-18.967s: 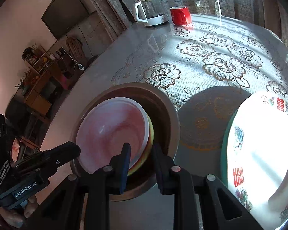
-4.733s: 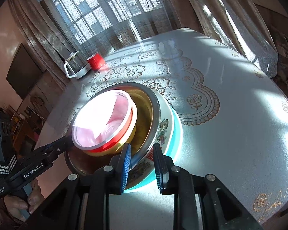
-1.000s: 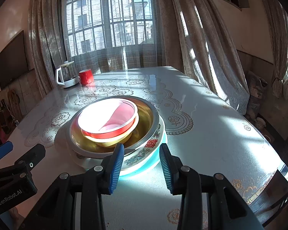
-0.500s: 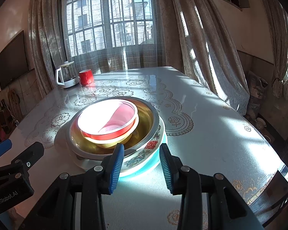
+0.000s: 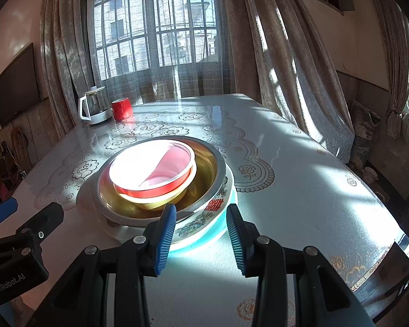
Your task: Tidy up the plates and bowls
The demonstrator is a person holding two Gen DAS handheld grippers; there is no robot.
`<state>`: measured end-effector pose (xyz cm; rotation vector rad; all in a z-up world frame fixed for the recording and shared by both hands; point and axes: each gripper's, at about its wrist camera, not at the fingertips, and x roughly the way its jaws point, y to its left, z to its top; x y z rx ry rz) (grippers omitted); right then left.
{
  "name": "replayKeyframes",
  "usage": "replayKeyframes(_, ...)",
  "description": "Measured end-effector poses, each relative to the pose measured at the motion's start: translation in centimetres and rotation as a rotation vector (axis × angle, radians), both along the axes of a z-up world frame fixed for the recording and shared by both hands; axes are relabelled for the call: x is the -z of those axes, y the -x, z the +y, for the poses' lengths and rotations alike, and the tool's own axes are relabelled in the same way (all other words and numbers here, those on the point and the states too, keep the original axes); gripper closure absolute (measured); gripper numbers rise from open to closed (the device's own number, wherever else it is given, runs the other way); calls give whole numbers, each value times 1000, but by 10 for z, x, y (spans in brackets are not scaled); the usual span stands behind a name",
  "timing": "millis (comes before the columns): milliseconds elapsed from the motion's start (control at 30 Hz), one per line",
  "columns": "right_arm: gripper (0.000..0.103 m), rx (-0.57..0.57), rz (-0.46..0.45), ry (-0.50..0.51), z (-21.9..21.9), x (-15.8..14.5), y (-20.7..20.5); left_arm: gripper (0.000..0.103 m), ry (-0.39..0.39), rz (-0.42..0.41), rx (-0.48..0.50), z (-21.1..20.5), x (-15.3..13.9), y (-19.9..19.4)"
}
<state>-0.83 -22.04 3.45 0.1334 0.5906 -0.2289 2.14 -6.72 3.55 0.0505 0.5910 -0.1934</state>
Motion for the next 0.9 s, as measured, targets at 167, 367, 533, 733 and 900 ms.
replayKeyframes(167, 64, 0, 4, -1, -1, 3, -1, 0, 4, 3, 4, -2, 1, 0)
replayKeyframes(367, 64, 0, 8, 0, 0, 5, -1, 0, 4, 2, 10, -2, 1, -1)
replayKeyframes(533, 64, 2, 10, -1, 1, 6, -1, 0, 4, 1, 12, -2, 1, -1)
replayKeyframes(733, 64, 3, 10, -2, 1, 7, -2, 0, -2, -9, 10, -3, 1, -1)
replayKeyframes(900, 64, 4, 0, -7, -2, 6, -1, 0, 5, -15, 3, 1, 3, -1)
